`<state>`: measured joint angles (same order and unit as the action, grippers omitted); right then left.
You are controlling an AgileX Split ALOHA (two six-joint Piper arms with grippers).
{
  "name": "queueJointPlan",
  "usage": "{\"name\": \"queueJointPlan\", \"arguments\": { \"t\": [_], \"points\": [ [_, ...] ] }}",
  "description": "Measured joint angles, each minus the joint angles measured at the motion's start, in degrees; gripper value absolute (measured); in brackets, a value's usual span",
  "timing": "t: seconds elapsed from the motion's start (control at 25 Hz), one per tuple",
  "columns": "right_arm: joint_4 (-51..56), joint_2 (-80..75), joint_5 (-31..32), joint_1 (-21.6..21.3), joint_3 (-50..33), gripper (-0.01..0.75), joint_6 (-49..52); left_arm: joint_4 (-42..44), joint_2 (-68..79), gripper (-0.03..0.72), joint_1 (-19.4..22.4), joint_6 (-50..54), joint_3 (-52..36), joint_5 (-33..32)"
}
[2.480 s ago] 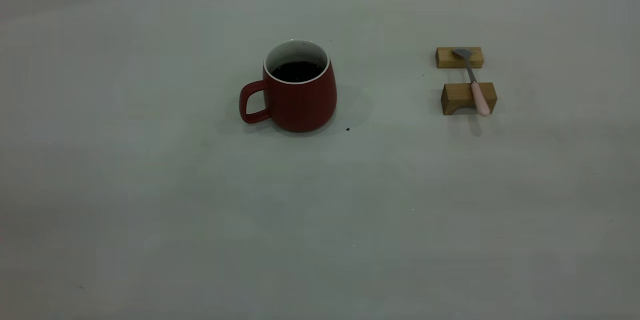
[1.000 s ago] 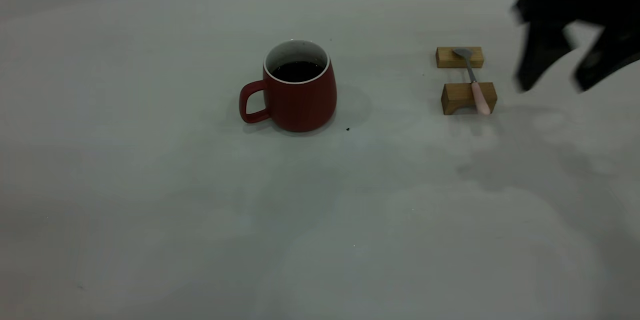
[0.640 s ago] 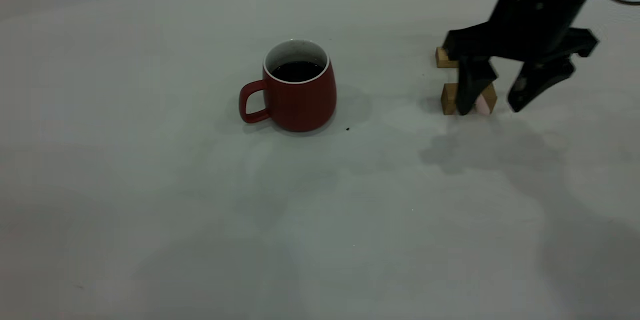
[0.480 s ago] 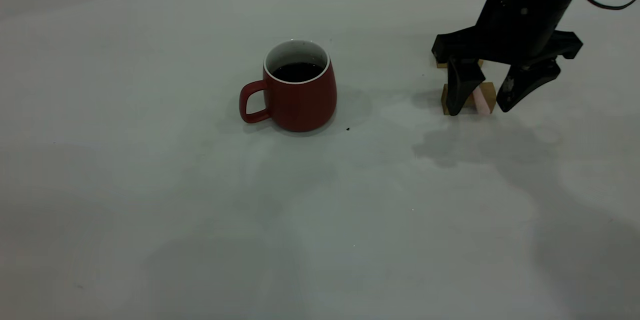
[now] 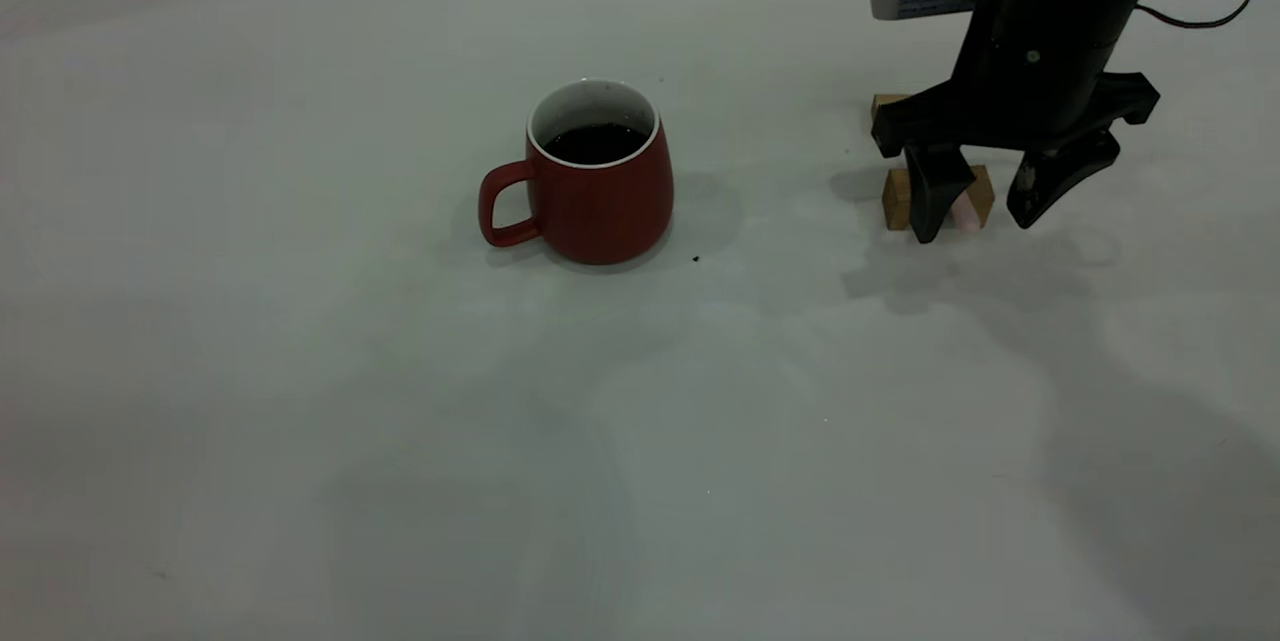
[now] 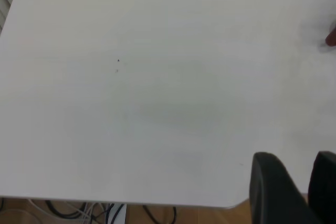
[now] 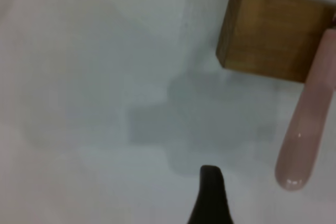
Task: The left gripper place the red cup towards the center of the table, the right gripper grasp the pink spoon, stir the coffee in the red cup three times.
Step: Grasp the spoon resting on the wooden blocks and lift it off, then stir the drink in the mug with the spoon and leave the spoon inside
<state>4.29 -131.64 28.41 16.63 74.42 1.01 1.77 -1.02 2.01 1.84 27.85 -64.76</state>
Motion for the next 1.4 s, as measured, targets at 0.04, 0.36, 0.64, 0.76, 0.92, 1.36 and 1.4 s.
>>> {"name": "queueJointPlan", "arguments": {
  "t": [0.04,0.36,0.64,0.76,0.92,1.36,1.4],
  "points": [
    [-0.06,-0.13,-0.43,0.0,0.0,0.659,0.08,0.0,0.0,0.244,0.0,0.0,0.0,0.0],
    [-0.99,-1.56,-2.6,-0.93,0.05,0.635,1.28,0.0,0.0,0.244,0.0,0.0,0.0,0.0],
    [-1.35,-3.18,-5.64,-1.14,0.1,0.487,1.34,0.0,0.0,0.244,0.0,0.0,0.0,0.0],
    [-1.46,-3.61,-6.11,-1.14,0.1,0.32,1.34,0.0,0.0,0.244,0.0,0.0,0.0,0.0],
    [-2.29,-2.47,-5.76,-1.14,0.1,0.127,1.46,0.0,0.0,0.244,0.0,0.0,0.0,0.0],
    [37.54,18.52,7.1,-1.14,0.1,0.13,10.31,0.0,0.0,0.244,0.0,0.0,0.0,0.0],
    [45.19,18.88,7.91,-1.14,0.1,0.13,11.77,0.0,0.0,0.244,0.0,0.0,0.0,0.0]
  ]
}}
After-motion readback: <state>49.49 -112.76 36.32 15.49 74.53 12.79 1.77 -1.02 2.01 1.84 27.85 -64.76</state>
